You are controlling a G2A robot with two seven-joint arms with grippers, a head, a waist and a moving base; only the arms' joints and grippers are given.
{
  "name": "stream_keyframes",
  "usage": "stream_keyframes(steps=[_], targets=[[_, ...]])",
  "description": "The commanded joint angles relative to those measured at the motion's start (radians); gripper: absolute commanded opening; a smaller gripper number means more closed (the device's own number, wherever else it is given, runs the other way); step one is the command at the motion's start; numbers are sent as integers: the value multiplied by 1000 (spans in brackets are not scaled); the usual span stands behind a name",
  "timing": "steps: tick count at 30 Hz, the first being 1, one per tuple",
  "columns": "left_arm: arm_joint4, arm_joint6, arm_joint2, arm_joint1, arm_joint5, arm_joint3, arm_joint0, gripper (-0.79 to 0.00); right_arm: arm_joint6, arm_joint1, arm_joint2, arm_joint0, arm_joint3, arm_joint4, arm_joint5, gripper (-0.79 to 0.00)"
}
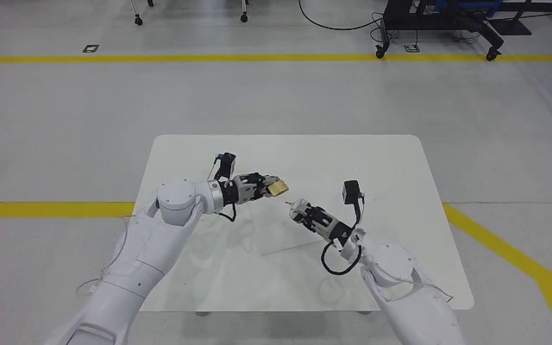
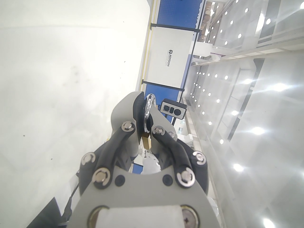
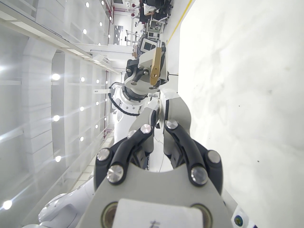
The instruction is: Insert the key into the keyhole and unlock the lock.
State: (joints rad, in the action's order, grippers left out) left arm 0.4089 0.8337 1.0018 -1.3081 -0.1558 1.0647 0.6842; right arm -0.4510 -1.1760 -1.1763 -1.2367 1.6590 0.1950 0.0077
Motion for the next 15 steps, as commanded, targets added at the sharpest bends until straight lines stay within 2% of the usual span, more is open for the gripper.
stream_keyframes(steps=[1, 8, 15], targets=[[4, -27, 0, -3, -16, 5, -2, -785, 47, -4, 7, -6, 8, -8, -5, -785], [1, -144, -17, -18, -37, 32, -7, -785, 200, -23, 33, -15, 23, 15, -13, -785], [7, -192, -30, -30, -38, 26, -7, -785, 306, -43, 70, -2, 10, 27, -23, -785]])
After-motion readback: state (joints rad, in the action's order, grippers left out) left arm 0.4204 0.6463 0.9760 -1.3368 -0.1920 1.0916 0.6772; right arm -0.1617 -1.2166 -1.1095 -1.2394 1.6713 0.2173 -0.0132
